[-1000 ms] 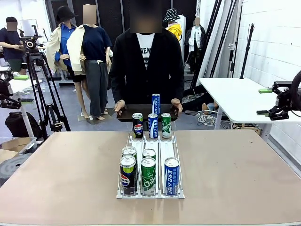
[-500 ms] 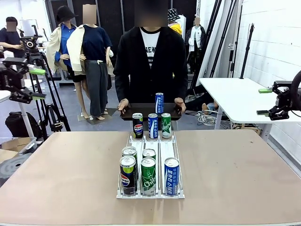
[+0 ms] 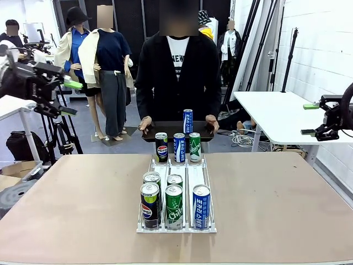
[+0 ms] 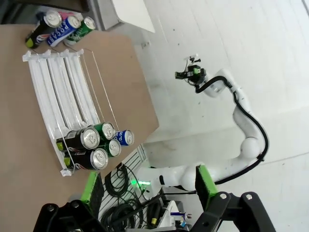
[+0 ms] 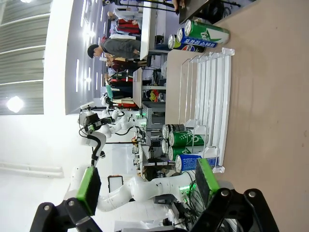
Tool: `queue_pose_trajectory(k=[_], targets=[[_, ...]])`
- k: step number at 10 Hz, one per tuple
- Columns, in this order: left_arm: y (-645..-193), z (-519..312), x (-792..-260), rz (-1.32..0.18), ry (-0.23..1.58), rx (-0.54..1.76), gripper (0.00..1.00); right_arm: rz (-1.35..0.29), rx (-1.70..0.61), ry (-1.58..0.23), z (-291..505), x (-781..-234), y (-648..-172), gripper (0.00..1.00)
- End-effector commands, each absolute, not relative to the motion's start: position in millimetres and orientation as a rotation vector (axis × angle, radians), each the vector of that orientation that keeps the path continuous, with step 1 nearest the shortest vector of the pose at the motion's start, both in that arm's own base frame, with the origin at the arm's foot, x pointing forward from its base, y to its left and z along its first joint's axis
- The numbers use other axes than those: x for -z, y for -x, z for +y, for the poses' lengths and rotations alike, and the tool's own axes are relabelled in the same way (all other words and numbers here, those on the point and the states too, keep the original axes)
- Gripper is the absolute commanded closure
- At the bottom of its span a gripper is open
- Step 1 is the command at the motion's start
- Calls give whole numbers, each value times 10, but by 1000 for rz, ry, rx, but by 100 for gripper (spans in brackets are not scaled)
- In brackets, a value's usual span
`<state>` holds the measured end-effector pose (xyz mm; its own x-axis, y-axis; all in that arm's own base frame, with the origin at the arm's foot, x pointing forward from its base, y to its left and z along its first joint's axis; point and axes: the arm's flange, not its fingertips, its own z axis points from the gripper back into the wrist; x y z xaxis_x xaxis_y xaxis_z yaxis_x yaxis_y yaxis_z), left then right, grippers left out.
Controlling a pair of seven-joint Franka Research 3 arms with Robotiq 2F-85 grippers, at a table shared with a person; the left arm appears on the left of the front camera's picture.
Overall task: Retrieve and hand over the desired beverage to the person.
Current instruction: Pick up another can of the same type that the person held from the Automatic Can Dispenser.
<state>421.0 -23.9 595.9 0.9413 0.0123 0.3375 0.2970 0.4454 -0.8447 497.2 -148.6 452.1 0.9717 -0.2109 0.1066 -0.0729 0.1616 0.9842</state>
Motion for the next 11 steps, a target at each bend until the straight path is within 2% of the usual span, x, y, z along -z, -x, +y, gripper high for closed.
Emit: queue_pose_trajectory(k=[1,11], targets=[[-4202,-544,-5955,-289,1020,173,0,-244,87,-1415,-1480,-4520,-4960,0],[-3757,-1892,-6168,-273,698,335,0,-244,87,-1415,-1480,-4520,-4960,0]])
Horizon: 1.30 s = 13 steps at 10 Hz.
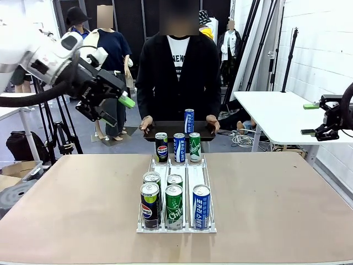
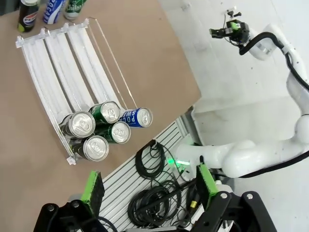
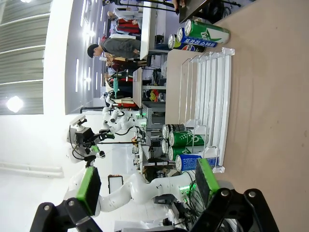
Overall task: Retrieve and hand over the desired beverage to the person.
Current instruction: Pick up another can of the same type that the person held from the Automatic Can Dispenser.
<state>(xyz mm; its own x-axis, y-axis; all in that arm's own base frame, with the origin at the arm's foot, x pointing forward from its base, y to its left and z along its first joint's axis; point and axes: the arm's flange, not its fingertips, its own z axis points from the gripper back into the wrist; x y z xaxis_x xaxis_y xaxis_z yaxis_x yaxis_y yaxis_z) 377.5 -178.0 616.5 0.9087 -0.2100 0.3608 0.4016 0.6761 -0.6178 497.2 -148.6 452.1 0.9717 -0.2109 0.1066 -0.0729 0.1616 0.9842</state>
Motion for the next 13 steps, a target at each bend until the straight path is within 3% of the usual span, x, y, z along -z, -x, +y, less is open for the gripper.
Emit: queue_pose_trajectory(k=[1,13], targets=[[-3712,-2039,-6147,-271,668,353,0,-244,87,-1415,-1480,-4520,-4960,0],[-3637,-3568,-5506,-237,254,331,0,-244,87,-1415,-1480,-4520,-4960,0]])
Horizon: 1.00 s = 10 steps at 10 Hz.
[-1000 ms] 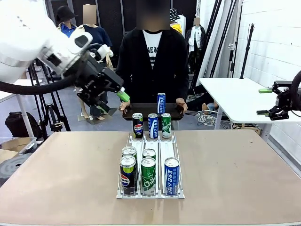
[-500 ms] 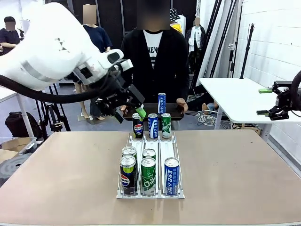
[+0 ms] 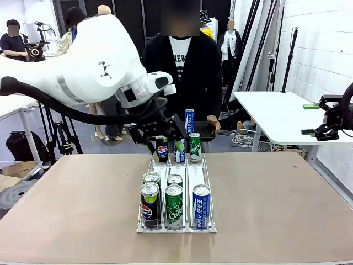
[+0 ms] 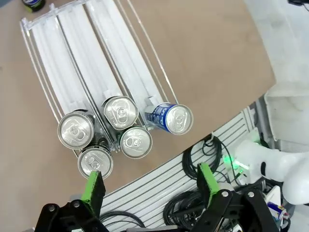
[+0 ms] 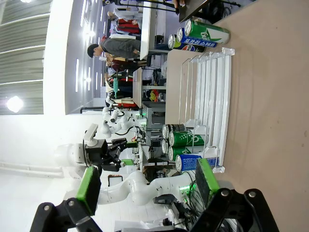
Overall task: Retrieve and hand over the desired beverage to the person.
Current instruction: Pick up another can of the same type that the person held from the Automatic Can Dispenser.
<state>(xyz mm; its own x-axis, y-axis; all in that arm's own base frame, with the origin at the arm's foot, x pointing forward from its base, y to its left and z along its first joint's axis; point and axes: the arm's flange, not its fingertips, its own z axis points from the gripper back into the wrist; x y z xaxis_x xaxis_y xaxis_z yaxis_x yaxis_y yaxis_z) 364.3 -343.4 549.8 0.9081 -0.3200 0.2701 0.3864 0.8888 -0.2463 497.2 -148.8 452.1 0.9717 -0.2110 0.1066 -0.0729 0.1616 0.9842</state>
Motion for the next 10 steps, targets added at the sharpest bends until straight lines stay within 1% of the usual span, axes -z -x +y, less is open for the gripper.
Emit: queue_pose_trajectory(k=[1,6,10], targets=[[-3608,-3661,-5440,-223,230,334,0,-244,87,-1415,-1480,-4520,-4960,0],[-3556,-3856,-5122,-163,145,333,0,-244,87,-1415,-1480,-4520,-4960,0],[-3604,-3896,-4924,-125,104,365,0,-244,87,-1415,-1480,-4520,-4960,0]])
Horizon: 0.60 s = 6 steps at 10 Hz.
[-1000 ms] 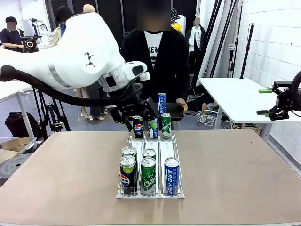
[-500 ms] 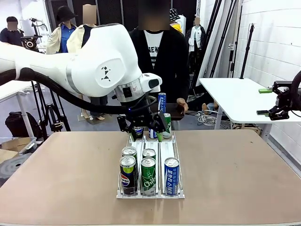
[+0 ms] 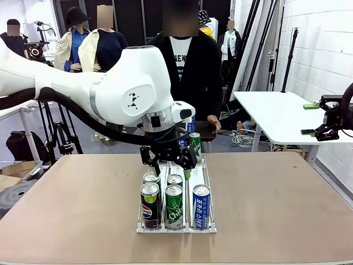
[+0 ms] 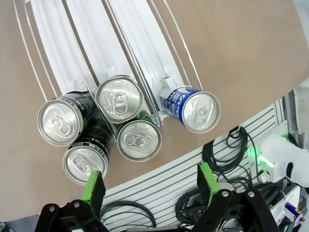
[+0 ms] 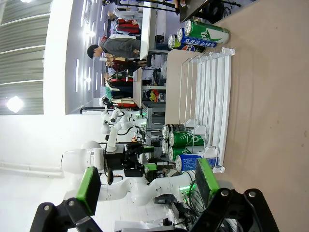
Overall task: Retrieve and hand over the desired beverage to the person.
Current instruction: Pick up another can of the same type that the person held from the Automatic Can Dispenser.
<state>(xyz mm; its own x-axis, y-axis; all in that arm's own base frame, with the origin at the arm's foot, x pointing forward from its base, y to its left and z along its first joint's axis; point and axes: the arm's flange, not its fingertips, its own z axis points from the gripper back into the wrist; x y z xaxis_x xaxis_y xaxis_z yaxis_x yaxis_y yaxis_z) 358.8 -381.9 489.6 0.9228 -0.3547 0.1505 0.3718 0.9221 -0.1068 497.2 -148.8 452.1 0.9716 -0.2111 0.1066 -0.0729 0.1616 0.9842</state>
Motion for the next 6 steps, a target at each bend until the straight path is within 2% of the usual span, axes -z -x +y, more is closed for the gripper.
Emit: queue_pose_trajectory(k=[1,6], targets=[[-3617,-3913,-4886,-111,96,366,0,-244,87,-1415,-1480,-4520,-4960,0],[-3571,-4058,-4718,-56,59,384,0,-244,87,-1415,-1480,-4520,-4960,0]])
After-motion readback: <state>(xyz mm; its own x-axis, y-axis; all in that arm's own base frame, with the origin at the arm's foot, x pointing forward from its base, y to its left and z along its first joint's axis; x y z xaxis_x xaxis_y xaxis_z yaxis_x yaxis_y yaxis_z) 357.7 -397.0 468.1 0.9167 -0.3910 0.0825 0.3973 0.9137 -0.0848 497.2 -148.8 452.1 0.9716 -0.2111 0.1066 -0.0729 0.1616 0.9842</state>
